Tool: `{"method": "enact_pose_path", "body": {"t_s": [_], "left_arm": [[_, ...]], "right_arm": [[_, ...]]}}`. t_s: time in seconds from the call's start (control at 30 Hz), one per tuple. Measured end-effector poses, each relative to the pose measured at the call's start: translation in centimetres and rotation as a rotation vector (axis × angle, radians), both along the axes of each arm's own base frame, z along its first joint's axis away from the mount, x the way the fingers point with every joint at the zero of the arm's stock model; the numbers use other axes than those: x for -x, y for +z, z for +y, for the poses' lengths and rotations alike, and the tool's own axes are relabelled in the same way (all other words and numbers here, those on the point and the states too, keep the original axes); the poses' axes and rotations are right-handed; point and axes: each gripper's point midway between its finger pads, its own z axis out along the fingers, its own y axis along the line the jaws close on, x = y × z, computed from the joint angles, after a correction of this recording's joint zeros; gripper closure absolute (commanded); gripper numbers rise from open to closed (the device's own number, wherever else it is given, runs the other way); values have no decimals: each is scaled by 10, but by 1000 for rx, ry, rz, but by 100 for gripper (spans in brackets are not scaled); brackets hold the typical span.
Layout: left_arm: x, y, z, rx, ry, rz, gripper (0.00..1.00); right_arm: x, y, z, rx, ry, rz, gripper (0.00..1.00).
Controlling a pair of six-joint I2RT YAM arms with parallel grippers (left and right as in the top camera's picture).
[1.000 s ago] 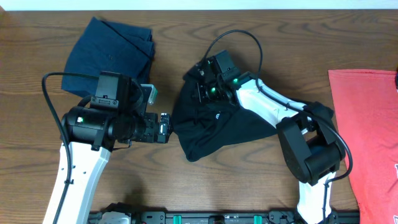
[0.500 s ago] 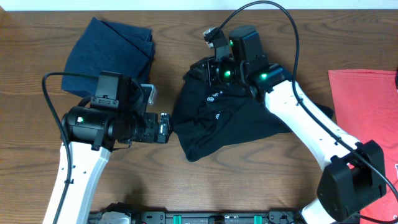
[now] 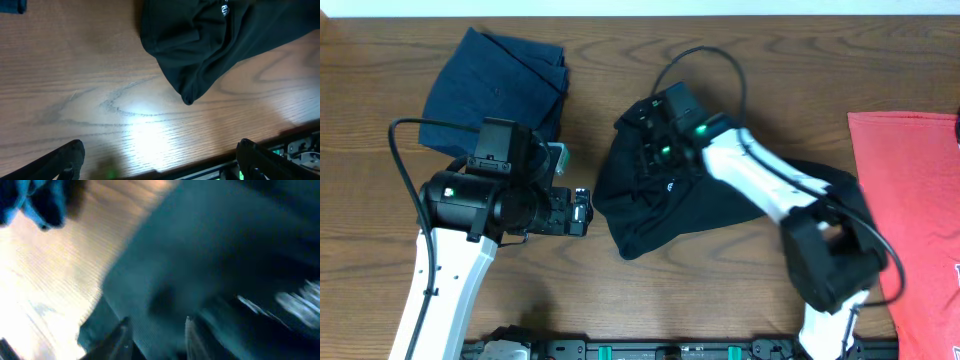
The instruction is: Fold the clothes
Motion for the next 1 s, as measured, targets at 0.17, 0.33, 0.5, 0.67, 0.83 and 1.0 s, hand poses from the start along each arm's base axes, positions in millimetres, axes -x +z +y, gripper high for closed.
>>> {"method": "enact_pose_path", "body": {"t_s": [0.17, 0.33, 0.5, 0.67, 0.83, 1.0], "left_arm": [[1, -1, 1, -4, 1, 5, 2], [5, -2, 2, -8, 1, 22, 2], [5, -2, 2, -8, 1, 23, 2], [-1, 0, 0, -2, -1, -3, 2], [-17, 4, -12, 13, -35, -77, 2], [-27, -8, -33, 12, -102, -65, 2]], "right_arm": [[-4, -2, 66, -176, 82, -109, 99], [12, 30, 121, -390, 226, -203, 99], [27, 23, 111, -328, 244, -137, 78], [-5, 23, 18, -137, 80, -59, 64], [-42, 77, -114, -42, -195, -65, 46], [-24, 89, -188, 55, -344, 34, 43]]}}
